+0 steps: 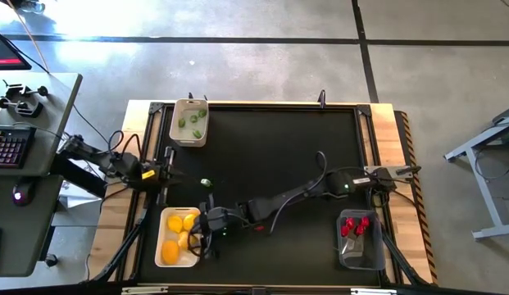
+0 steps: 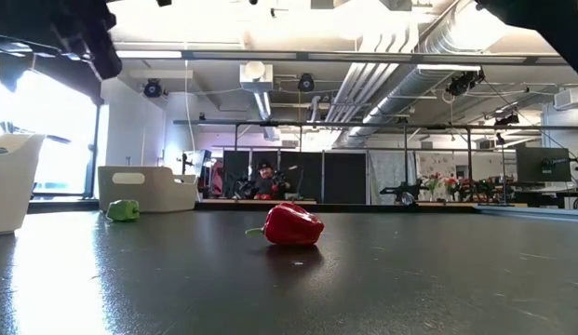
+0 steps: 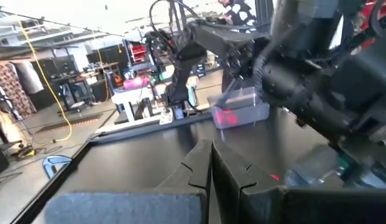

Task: Sort produce into baskets
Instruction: Put the yellow lemon into the white bin

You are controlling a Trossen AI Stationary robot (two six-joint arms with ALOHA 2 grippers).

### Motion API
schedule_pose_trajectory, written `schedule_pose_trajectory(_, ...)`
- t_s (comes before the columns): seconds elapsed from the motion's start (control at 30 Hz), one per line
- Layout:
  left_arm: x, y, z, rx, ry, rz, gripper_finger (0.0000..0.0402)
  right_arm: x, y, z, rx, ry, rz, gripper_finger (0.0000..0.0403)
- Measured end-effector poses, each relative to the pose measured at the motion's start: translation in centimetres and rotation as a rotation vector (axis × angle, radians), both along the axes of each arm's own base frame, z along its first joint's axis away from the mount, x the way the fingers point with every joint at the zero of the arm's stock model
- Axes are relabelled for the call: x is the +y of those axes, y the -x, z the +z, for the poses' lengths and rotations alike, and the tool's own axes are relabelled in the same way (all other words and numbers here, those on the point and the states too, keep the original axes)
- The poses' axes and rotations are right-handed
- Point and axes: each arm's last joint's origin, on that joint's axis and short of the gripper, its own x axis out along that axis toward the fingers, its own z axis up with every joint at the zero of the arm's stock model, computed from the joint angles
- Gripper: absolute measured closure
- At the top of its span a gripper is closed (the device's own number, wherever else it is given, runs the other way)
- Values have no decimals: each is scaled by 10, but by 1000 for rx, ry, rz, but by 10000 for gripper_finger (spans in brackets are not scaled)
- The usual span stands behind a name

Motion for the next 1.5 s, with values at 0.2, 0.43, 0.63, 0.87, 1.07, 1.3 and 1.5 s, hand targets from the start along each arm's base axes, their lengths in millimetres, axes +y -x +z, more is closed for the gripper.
schedule_pose_trajectory(0.2, 2, 5, -1, 0, 0, 2, 401, 2, -4, -4, -45, -49, -7, 256)
schedule_pose_trajectory(0.43, 2, 5, -2, 13, -5, 6, 401, 1, -11, -18, -69, -109, -14, 256)
schedule_pose_trajectory(0.63, 2, 5, -3, 18, -7, 8, 401, 2, -13, -30, -68, -113, -16, 256)
schedule_pose_trajectory(0.87, 2, 5, -3, 18, -7, 11, 401, 1, -13, -31, -63, -113, -17, 211)
schedule_pose_trajectory(1.07, 2, 5, -4, 26, -10, 12, 401, 2, -13, -33, -57, -111, -17, 205)
schedule_pose_trajectory(1.3, 2, 5, -6, 47, -18, 12, 401, 4, -12, -37, -31, -105, -3, 198)
schedule_pose_trajectory(1.5, 2, 5, -6, 49, -19, 12, 401, 8, -11, -37, -22, -109, 16, 166)
